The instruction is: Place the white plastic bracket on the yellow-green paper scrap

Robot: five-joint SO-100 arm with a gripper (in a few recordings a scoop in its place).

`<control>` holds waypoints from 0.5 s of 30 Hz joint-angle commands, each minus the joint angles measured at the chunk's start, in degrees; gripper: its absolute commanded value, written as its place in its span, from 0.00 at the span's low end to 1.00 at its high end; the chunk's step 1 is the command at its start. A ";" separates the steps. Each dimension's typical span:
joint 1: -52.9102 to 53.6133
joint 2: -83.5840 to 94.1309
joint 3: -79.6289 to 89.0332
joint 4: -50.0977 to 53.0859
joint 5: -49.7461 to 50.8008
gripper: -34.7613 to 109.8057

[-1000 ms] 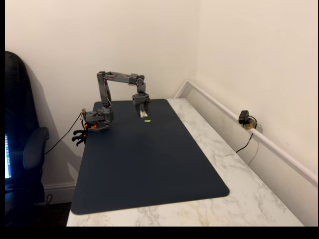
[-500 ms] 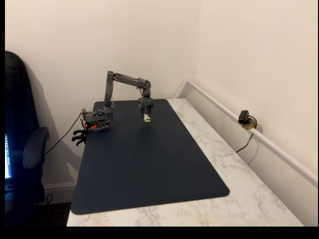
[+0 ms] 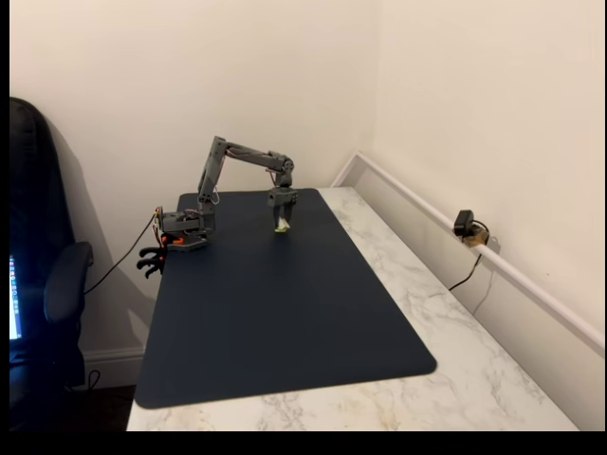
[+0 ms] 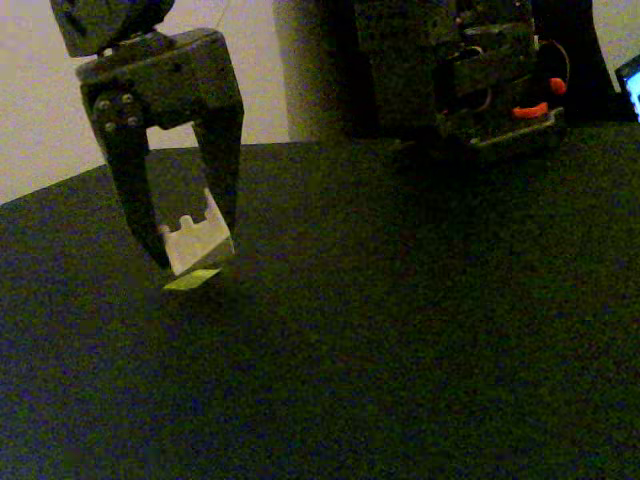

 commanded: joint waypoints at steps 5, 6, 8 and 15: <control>3.43 -0.26 -4.75 -0.88 -0.18 0.24; 3.52 -0.62 -5.10 -0.88 -0.26 0.24; 3.52 -1.76 -6.24 0.09 -0.26 0.26; 2.11 -6.33 -12.30 6.59 0.18 0.48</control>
